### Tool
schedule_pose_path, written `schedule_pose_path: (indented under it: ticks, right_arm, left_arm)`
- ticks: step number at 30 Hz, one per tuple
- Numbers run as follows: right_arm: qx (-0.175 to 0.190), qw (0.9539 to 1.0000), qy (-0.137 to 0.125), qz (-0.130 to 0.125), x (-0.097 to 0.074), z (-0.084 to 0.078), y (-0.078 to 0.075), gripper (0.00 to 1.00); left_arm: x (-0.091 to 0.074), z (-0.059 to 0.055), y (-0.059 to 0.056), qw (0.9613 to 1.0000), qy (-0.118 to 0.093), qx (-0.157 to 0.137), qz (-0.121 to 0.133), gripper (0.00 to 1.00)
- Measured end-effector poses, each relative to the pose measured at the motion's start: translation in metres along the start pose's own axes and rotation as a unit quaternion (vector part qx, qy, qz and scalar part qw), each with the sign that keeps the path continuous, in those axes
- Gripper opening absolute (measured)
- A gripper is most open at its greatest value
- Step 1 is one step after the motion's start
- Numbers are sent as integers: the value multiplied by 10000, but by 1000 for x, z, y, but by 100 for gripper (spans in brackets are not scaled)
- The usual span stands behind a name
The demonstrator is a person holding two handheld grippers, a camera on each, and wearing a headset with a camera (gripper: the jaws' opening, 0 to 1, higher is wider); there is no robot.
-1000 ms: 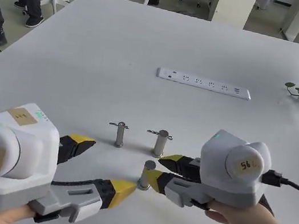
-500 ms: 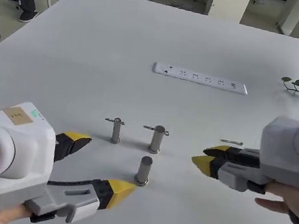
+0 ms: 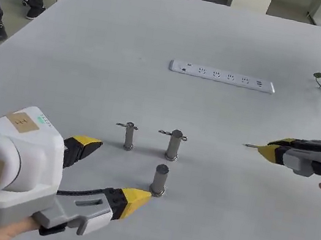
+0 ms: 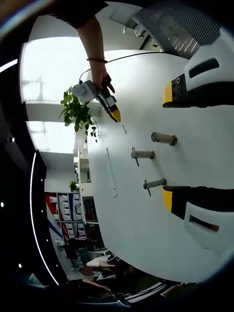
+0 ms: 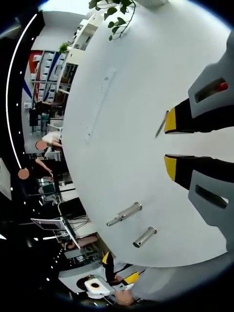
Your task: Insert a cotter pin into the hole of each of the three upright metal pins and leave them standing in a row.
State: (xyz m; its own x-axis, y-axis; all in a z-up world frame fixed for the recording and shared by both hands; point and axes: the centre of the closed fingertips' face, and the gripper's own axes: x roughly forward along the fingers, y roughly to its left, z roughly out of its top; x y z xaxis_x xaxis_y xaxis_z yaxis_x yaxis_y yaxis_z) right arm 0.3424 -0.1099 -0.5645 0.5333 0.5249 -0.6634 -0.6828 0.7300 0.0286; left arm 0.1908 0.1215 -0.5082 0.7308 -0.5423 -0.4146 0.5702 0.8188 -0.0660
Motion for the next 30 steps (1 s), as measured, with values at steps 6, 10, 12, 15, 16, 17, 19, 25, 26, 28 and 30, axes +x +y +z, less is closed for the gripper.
schedule_pose_path:
  ticks: [6, 10, 12, 15, 16, 17, 19, 25, 26, 28, 30]
  right_arm:
    - [-239, 9992, 301, 72, 15, -5, -17, 13]
    - [-480, 9974, 487, 240, 26, -9, -23, 17]
    - [-627, 9959, 552, 333, 31, -10, -25, 19]
    - [-690, 9942, 758, 331, 38, -15, -38, 18]
    - [-703, 9935, 834, 325, 40, -18, -42, 17]
    - [-769, 9921, 947, 291, 40, -21, -44, 17]
    - [-932, 9895, 1049, 354, 39, -22, -44, 17]
    - [-1034, 9850, 1263, 564, 38, -20, -42, 13]
    - [-1063, 9841, 1299, 581, 37, -20, -42, 12]
    - [-1182, 9795, 1501, 631, 37, -21, -45, 11]
    - [-1474, 9723, 1670, 706, 36, -23, -40, 9]
  left_arm:
    - [-1, -2, 9, 9998, -23, -108, 144, 63]
    - [-3, -2, 11, 9997, -57, -131, 183, 62]
    - [-4, -3, 13, 9996, -33, -158, 241, 63]
    - [-4, -8, 15, 9995, 56, -136, 275, 63]
    - [-4, -9, 15, 9995, 61, -150, 288, 63]
    - [-4, -9, 16, 9994, 56, -163, 301, 63]
    - [-4, -8, 18, 9992, 25, -209, 331, 63]
    - [-5, -6, 28, 9983, -18, -299, 493, 62]
    - [-6, -6, 29, 9982, -30, -305, 506, 62]
    - [-6, -6, 30, 9982, -18, -321, 514, 60]
    - [-7, -7, 30, 9983, -6, -310, 503, 60]
